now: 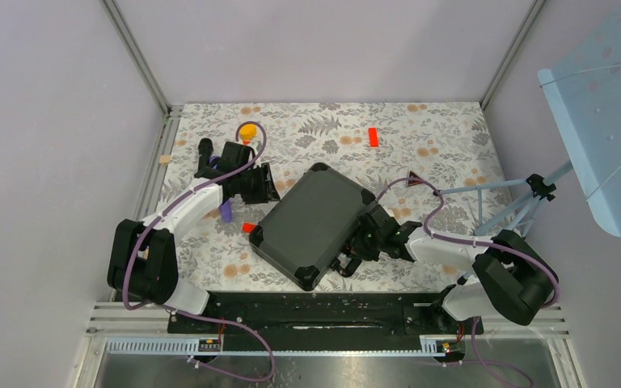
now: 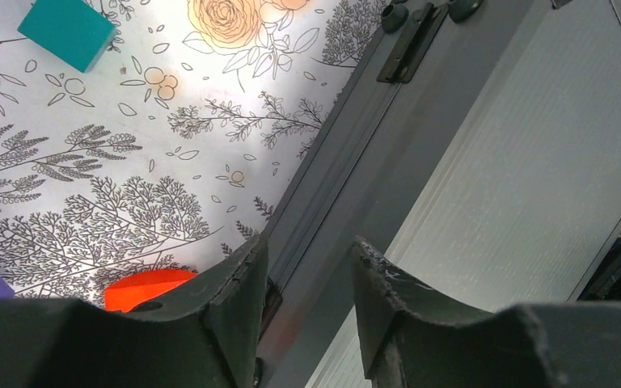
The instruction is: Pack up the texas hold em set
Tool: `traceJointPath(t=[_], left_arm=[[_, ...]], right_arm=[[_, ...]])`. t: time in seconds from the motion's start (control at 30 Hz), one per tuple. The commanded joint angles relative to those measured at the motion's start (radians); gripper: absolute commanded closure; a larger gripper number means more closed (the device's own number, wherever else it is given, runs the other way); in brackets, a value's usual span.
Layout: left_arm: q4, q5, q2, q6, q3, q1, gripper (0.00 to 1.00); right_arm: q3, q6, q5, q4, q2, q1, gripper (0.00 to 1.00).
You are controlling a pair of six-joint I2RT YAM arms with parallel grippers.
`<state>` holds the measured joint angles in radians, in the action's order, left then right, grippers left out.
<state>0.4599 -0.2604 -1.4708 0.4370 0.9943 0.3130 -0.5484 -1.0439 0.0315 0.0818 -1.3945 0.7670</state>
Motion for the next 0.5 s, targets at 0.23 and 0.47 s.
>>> traceJointPath(t=[0.23, 0.47], left_arm=[[-0.015, -0.066, 0.012, -0.009, 0.011, 0.004, 0.58], [-0.015, -0.054, 0.027, -0.009, 0.006, 0.005, 0.58]], right_arm=[[0.101, 0.043, -0.229, -0.156, 0.133, 0.007, 1.00], [0.142, 0.089, -0.257, -0.124, 0.339, 0.008, 1.00]])
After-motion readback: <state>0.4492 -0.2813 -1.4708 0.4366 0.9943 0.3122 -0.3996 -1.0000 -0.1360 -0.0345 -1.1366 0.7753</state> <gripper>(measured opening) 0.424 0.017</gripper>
